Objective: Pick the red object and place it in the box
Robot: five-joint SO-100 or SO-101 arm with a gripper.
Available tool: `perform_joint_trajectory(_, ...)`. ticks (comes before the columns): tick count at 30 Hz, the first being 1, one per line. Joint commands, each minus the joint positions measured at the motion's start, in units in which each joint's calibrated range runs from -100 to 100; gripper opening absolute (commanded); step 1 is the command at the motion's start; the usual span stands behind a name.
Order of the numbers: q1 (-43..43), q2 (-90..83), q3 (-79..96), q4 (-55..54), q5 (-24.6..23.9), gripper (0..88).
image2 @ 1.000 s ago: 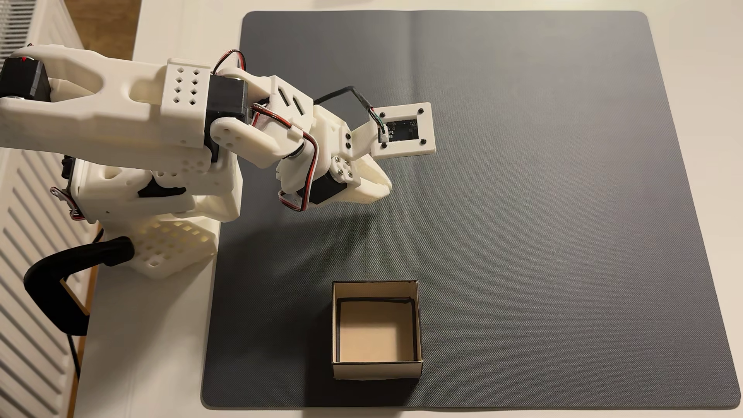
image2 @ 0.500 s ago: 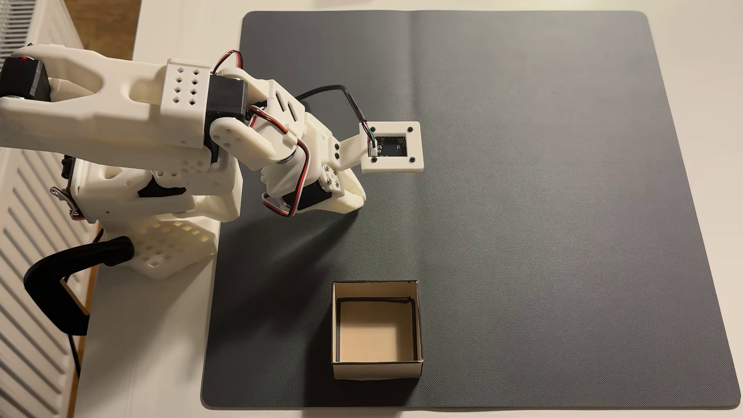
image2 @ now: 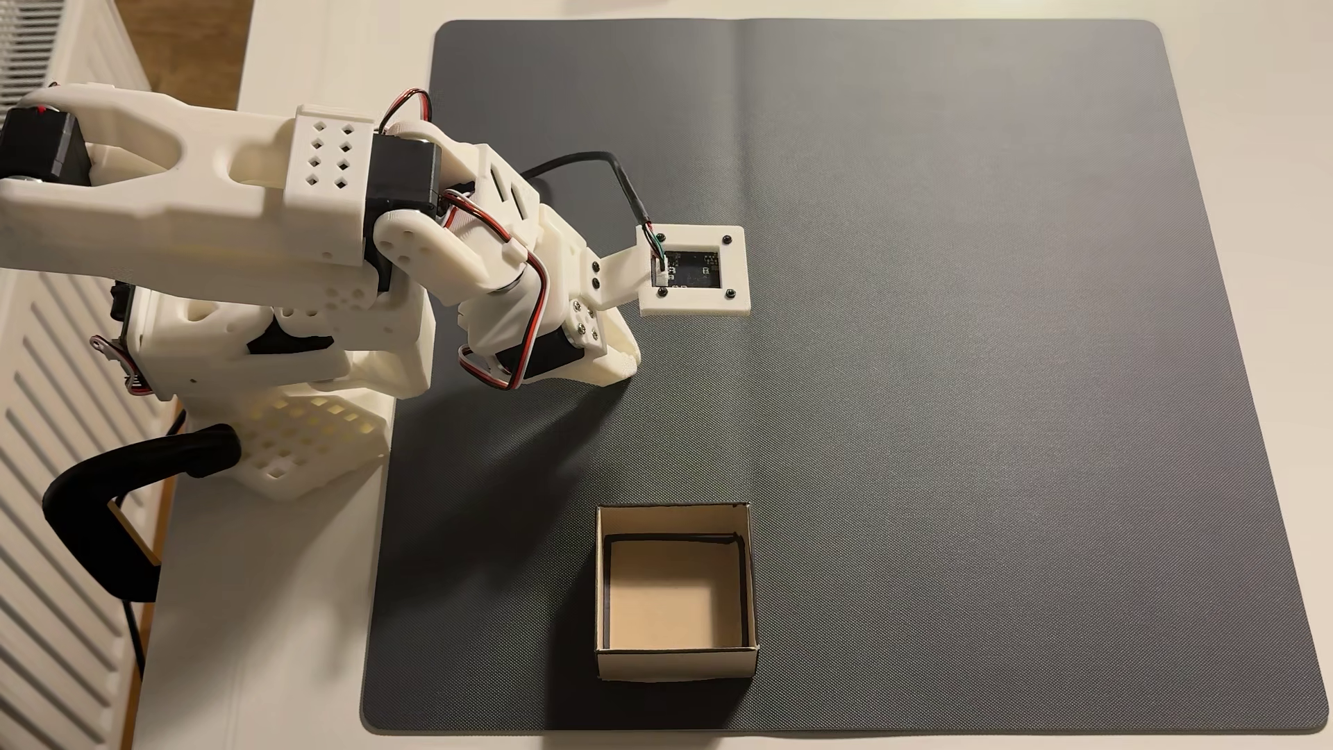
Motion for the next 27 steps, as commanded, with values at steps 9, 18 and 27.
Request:
perform_joint_trajectory(9, -0.22, 0.52, 0.64, 0.79, -0.16, 1.1)
perform_joint_trajectory(18, -0.52, 0.52, 0.64, 0.79, 0.1, 1.1)
perform_joint_trajectory(27, -2.97, -0.17, 0.64, -1.13, 0.26, 0.7)
